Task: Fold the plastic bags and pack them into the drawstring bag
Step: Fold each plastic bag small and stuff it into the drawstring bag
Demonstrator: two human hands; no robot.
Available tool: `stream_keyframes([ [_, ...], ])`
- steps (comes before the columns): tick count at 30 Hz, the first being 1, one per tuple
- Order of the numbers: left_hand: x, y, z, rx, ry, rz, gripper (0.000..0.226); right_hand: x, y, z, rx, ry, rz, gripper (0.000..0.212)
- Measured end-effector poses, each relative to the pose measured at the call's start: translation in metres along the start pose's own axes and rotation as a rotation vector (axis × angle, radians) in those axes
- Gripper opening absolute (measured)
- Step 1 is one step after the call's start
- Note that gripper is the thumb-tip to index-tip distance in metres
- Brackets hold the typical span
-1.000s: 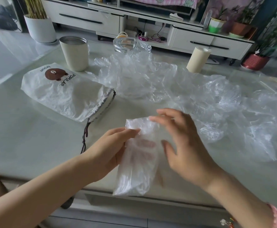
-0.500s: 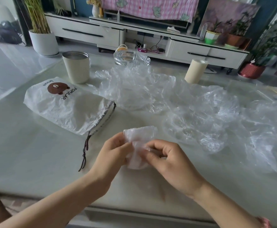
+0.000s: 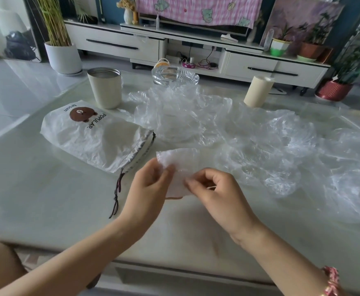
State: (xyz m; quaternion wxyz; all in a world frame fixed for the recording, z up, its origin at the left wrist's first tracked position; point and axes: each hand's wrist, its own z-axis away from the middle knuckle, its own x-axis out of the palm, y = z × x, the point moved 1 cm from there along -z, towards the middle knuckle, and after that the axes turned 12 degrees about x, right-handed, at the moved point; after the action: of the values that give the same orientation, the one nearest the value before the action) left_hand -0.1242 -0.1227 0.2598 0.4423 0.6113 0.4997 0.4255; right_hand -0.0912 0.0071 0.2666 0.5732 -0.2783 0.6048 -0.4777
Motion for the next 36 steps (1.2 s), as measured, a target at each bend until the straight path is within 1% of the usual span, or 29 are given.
stream_keyframes([
  [1, -0.001, 0.001, -0.001, -0.015, 0.011, 0.014, 0.024, -0.002, -0.001, -0.002, 0.032, 0.050, -0.024, 0.017],
  [2, -0.003, 0.003, -0.002, -0.031, 0.011, 0.034, 0.023, -0.005, -0.003, -0.005, 0.057, 0.066, -0.073, 0.020],
  [3, -0.004, 0.005, -0.003, -0.042, -0.003, 0.050, 0.021, -0.007, -0.004, -0.007, 0.079, 0.029, -0.132, 0.026],
  [5, -0.005, 0.011, -0.002, -0.041, -0.058, 0.061, 0.015, -0.008, -0.008, -0.009, 0.141, -0.167, -0.236, 0.047],
  [6, -0.006, 0.013, -0.001, -0.036, -0.092, 0.056, 0.014, -0.006, -0.010, -0.009, 0.151, -0.254, -0.263, 0.048],
  [7, -0.006, 0.015, 0.000, -0.027, -0.126, 0.046, 0.013, -0.004, -0.013, -0.008, 0.138, -0.301, -0.283, 0.042],
  [8, -0.007, 0.015, 0.001, -0.015, -0.151, 0.030, 0.012, -0.001, -0.015, -0.008, 0.121, -0.304, -0.307, 0.031],
  [9, -0.007, 0.016, 0.000, -0.008, -0.170, 0.021, 0.011, 0.000, -0.017, -0.009, 0.120, -0.281, -0.342, 0.016],
  [10, -0.007, 0.017, -0.001, -0.009, -0.178, 0.026, 0.011, 0.002, -0.019, -0.011, 0.144, -0.262, -0.402, 0.007],
  [12, -0.011, 0.017, -0.005, -0.053, -0.184, 0.074, 0.010, 0.004, -0.018, -0.016, 0.218, -0.290, -0.556, 0.025],
  [14, -0.014, 0.017, -0.010, -0.141, -0.189, 0.159, 0.014, 0.005, -0.019, -0.021, 0.272, -0.346, -0.668, 0.030],
  [17, -0.015, 0.018, -0.012, -0.263, -0.176, 0.278, 0.024, 0.008, -0.017, -0.021, 0.303, -0.370, -0.696, 0.041],
  [19, -0.016, 0.019, -0.012, -0.328, -0.159, 0.348, 0.028, 0.010, -0.016, -0.021, 0.316, -0.343, -0.674, 0.053],
  [21, -0.017, 0.020, -0.014, -0.369, -0.157, 0.398, 0.027, 0.010, -0.015, -0.022, 0.293, -0.316, -0.593, 0.058],
  [22, -0.017, 0.019, -0.015, -0.368, -0.177, 0.371, 0.025, 0.010, -0.013, -0.023, 0.272, -0.305, -0.543, 0.059],
  [25, -0.019, 0.017, -0.014, -0.284, -0.201, 0.198, 0.010, 0.007, -0.017, -0.022, 0.197, -0.314, -0.399, 0.052],
  [27, -0.022, 0.014, -0.016, -0.242, -0.172, 0.132, 0.019, 0.001, -0.020, -0.022, 0.180, -0.304, -0.294, 0.043],
  [29, -0.025, 0.013, -0.019, -0.169, -0.158, 0.042, 0.024, -0.008, -0.020, -0.026, 0.194, -0.185, -0.232, 0.041],
  [31, -0.027, 0.013, -0.020, -0.043, -0.207, -0.104, 0.028, -0.016, -0.019, -0.027, 0.165, -0.048, -0.184, 0.033],
  [32, -0.026, 0.014, -0.020, 0.019, -0.247, -0.160, 0.031, -0.017, -0.020, -0.026, 0.126, -0.052, -0.159, 0.024],
  [33, -0.024, 0.015, -0.019, 0.063, -0.280, -0.191, 0.032, -0.016, -0.022, -0.024, 0.093, -0.120, -0.145, 0.015],
  [34, -0.023, 0.015, -0.018, 0.090, -0.303, -0.198, 0.033, -0.013, -0.022, -0.021, 0.068, -0.212, -0.118, 0.016],
  [35, -0.022, 0.015, -0.017, 0.106, -0.316, -0.191, 0.033, -0.010, -0.021, -0.019, 0.044, -0.287, -0.076, 0.021],
  [36, -0.023, 0.015, -0.018, 0.119, -0.323, -0.181, 0.031, -0.006, -0.020, -0.018, 0.018, -0.322, -0.020, 0.025],
])
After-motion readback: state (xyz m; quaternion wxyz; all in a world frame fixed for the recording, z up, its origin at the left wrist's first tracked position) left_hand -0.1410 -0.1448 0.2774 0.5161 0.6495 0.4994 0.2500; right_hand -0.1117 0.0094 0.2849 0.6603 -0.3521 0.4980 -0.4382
